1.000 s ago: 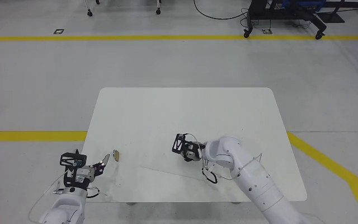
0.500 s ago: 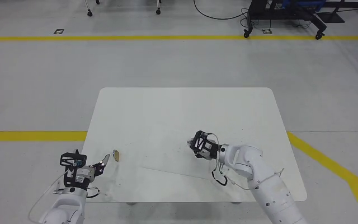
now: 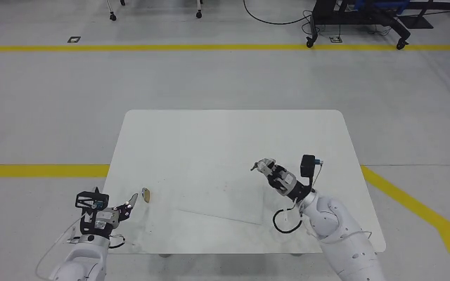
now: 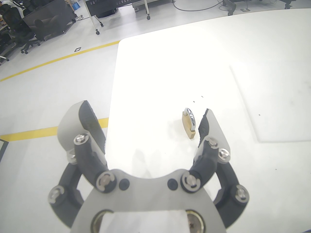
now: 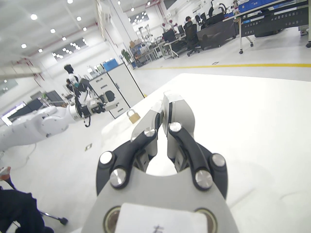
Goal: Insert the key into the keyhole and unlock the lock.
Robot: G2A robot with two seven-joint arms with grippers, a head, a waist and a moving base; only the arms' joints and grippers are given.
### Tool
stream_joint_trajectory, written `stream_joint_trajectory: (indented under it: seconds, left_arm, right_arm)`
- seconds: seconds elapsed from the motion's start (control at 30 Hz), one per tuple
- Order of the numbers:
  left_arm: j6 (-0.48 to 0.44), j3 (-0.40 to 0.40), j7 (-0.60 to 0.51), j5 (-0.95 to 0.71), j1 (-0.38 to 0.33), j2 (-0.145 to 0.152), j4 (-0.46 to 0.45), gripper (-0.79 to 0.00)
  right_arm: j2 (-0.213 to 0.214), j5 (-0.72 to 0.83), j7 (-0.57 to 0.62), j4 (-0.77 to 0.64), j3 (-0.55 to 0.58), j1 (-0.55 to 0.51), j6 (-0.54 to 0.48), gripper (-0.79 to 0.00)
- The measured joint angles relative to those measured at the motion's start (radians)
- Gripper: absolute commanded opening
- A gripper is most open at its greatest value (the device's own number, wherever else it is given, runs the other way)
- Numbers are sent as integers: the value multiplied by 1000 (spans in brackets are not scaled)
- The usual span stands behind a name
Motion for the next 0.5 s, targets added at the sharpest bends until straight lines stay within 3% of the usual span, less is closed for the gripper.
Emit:
stream_joint_trajectory:
  seconds: [0.3,0.4,0.5]
  left_arm:
    - [-17,1,8,-3,0,0,-16,0]
    - [-172,-6,20,-113,17,4,-91,0]
    - [-408,-35,-36,-300,7,13,-144,0]
  right_arm:
    - [1,17,8,8,0,1,-22,-785]
    - [1,17,8,8,0,1,-22,-785]
    - [1,17,8,8,0,1,-22,-785]
